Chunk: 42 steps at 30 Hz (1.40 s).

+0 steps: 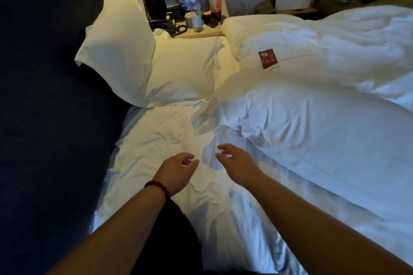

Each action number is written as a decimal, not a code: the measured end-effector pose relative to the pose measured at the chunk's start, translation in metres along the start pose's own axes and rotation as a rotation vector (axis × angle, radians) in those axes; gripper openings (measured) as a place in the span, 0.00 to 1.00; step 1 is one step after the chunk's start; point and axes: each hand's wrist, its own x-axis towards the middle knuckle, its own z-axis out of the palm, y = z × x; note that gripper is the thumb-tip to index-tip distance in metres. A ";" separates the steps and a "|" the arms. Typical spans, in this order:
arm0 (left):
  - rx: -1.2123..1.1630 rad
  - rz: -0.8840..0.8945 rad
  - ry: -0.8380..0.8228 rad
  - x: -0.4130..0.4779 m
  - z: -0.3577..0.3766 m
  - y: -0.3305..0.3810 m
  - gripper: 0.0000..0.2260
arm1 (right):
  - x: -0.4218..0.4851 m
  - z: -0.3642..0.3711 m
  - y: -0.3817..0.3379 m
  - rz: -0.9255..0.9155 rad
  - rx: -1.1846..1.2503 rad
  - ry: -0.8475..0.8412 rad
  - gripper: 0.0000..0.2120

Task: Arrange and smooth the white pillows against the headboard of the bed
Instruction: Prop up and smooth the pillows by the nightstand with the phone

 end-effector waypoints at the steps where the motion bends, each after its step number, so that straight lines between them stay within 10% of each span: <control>1: -0.014 0.005 0.002 -0.002 0.003 0.002 0.15 | -0.002 0.002 0.000 -0.003 0.024 0.006 0.17; 21: -0.278 0.084 -0.108 -0.035 -0.015 -0.071 0.17 | -0.062 0.080 -0.020 0.021 0.115 0.186 0.11; 31: -0.618 0.026 -0.089 -0.015 0.001 0.003 0.20 | -0.041 -0.017 -0.012 -0.205 0.097 0.255 0.08; 42: -0.916 -0.292 0.257 0.008 0.099 0.127 0.11 | 0.109 -0.205 -0.027 -0.888 -0.846 -0.126 0.26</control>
